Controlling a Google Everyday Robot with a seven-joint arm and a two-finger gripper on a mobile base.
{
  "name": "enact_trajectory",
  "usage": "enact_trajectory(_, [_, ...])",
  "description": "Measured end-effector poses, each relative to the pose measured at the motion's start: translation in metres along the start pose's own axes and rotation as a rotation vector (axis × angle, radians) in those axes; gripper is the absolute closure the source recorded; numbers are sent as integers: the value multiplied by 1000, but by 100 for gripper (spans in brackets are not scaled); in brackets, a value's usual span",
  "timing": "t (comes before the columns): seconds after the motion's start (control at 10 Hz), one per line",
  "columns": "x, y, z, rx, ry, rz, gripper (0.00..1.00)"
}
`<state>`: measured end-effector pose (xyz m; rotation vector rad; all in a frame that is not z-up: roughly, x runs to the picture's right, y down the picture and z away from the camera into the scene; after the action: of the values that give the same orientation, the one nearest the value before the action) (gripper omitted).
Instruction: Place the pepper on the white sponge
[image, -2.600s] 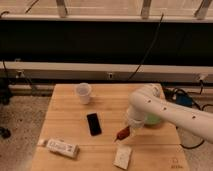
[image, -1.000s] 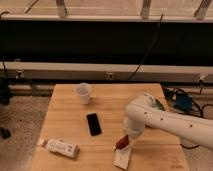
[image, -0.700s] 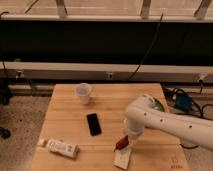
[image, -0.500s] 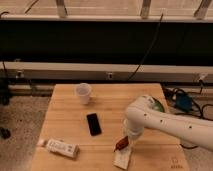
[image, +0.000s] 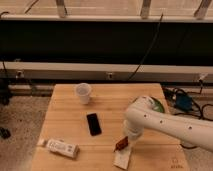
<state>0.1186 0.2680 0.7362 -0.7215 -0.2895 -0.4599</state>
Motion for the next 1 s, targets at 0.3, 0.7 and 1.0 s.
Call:
enact_trajectory(0.3, [0, 0, 2, 3, 0, 3, 54])
enact_trajectory(0.7, [0, 1, 3, 7, -1, 11, 53])
enact_trajectory(1.0, [0, 1, 5, 11, -2, 16, 53])
